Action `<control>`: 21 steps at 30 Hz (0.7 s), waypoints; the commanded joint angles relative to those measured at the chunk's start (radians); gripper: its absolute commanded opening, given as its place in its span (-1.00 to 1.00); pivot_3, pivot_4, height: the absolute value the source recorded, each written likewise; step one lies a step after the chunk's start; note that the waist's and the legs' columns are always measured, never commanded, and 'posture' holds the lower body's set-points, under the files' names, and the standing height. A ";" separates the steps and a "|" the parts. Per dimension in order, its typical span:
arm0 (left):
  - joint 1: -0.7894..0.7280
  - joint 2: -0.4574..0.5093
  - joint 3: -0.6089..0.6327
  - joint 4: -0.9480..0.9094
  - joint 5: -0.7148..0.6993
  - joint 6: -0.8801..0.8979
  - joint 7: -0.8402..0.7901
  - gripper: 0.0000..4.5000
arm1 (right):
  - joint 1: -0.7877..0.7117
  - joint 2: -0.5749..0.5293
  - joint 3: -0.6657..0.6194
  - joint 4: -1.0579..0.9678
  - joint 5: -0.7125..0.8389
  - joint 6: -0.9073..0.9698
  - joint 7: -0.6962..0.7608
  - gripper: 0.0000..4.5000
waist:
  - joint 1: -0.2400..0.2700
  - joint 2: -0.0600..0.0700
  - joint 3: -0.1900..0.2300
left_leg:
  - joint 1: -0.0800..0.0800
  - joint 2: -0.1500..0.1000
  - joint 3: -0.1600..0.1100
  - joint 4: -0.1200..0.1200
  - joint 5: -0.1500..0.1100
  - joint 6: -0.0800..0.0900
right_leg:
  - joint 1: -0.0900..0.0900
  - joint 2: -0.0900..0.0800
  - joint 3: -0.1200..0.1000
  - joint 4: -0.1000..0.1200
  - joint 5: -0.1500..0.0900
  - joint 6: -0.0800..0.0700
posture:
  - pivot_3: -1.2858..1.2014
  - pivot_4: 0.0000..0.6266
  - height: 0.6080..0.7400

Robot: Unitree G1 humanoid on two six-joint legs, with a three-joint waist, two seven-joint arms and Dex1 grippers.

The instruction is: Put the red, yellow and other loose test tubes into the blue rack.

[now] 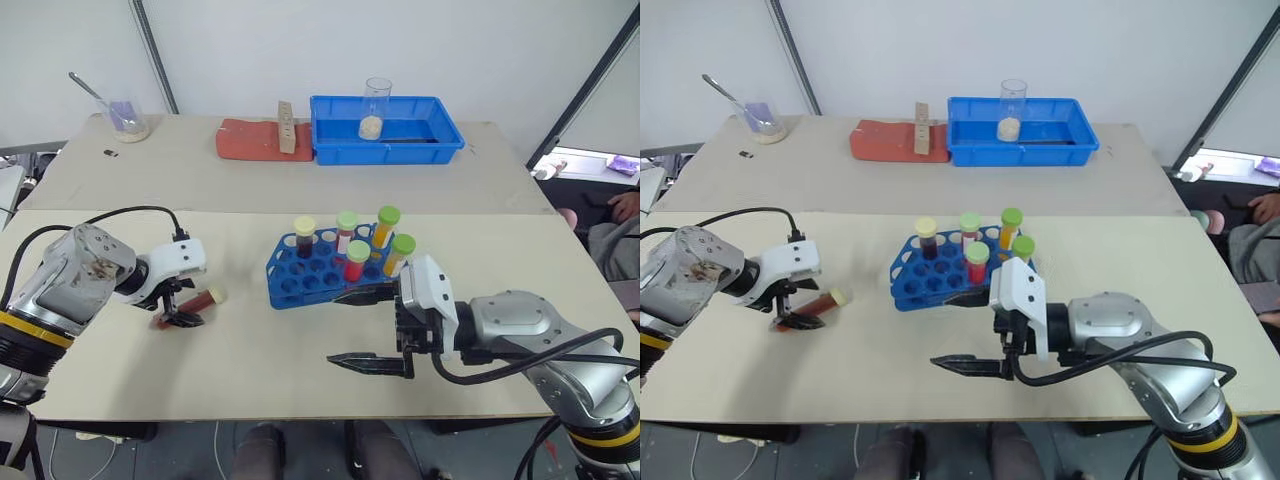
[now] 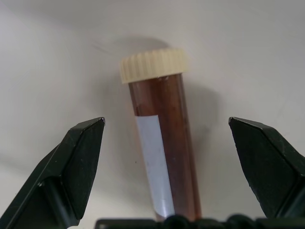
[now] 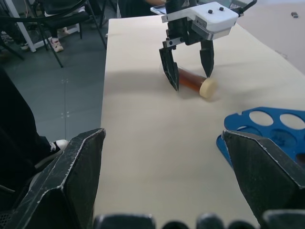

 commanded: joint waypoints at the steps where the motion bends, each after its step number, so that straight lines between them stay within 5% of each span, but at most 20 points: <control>1: 0.006 -0.001 0.003 0.022 0.032 -0.027 -0.003 0.63 | -0.006 -0.008 -0.036 -0.036 0.027 0.003 -0.006 0.95 | -0.001 0.000 0.000 | 0.000 0.000 0.000 0.000 0.000 0.000 | 0.000 0.000 0.000 0.000 0.000 0.000 | 0.03 -0.52 1.00; 7: 0.041 -0.023 0.023 0.053 0.052 -0.077 0.018 -0.59 | -0.008 -0.013 -0.046 -0.035 0.034 0.009 -0.005 0.95 | 0.001 0.000 0.000 | 0.000 0.000 0.000 0.000 0.000 0.000 | 0.001 0.000 0.000 0.000 0.000 0.000 | 0.03 -0.52 1.00; 14: 0.037 -0.036 0.127 0.047 -0.011 -0.131 0.006 -0.60 | 0.026 -0.052 -0.075 -0.053 0.051 0.021 -0.002 0.95 | 0.003 0.000 0.000 | 0.001 0.000 0.000 0.002 0.000 0.000 | 0.001 0.000 0.000 0.002 0.001 0.000 | 0.03 -0.52 1.00; 21: 0.013 -0.136 0.427 -0.088 -0.407 0.063 -0.059 -0.60 | 0.126 -0.144 -0.142 -0.088 0.023 -0.006 0.015 0.95 | 0.003 -0.001 0.000 | -0.002 0.000 -0.001 0.002 0.000 0.000 | 0.001 -0.001 0.000 -0.001 0.001 0.001 | 0.03 -0.52 1.00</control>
